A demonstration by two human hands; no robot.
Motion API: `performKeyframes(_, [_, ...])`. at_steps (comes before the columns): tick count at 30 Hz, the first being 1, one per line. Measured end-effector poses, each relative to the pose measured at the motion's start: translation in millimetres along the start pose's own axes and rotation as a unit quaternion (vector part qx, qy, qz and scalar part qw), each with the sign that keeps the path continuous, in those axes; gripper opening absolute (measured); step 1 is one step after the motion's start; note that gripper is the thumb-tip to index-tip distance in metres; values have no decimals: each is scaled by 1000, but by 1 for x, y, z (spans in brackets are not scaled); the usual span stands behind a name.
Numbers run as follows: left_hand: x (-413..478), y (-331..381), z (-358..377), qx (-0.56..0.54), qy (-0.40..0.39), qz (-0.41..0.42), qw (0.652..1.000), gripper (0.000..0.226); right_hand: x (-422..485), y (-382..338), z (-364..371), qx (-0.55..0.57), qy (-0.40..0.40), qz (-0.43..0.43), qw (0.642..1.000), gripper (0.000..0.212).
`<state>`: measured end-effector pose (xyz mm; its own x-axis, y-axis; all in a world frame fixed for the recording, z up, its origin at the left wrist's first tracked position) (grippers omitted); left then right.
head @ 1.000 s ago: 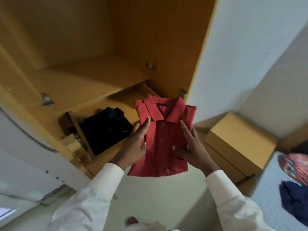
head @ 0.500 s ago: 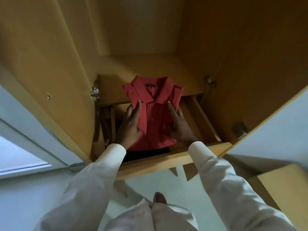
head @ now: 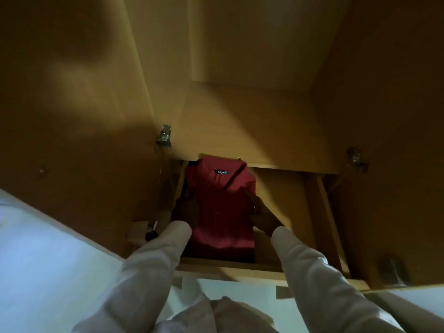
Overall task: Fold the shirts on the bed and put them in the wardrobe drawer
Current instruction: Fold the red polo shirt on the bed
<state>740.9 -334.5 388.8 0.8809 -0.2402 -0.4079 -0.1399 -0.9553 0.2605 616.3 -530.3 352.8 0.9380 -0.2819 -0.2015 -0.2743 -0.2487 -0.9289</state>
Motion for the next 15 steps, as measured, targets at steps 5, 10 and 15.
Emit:
performKeyframes(5, [-9, -2, 23, -28, -60, 49, 997, 50, -22, 18, 3, 106, -2, 112, 988, 100])
performKeyframes(10, [-39, -14, 58, 50, -144, 135, 979, 69, -58, 39, 31, 73, -98, 130, 984, 114])
performKeyframes(15, [-34, -41, 59, -12, -71, 1, 997, 70, -59, 54, 30, -60, -91, 125, 986, 95])
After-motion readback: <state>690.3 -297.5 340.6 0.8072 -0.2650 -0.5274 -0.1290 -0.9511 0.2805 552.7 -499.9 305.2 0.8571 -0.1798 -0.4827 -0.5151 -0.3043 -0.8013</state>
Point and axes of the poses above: each hand's wrist, its own x-axis towards the middle knuckle, its own z-axis out of the palm, y = z × x, the point moved 10 cm from there along x, towards the middle knuckle, and after that the axes turned 9 degrees about -z, right-handed, at the moved point
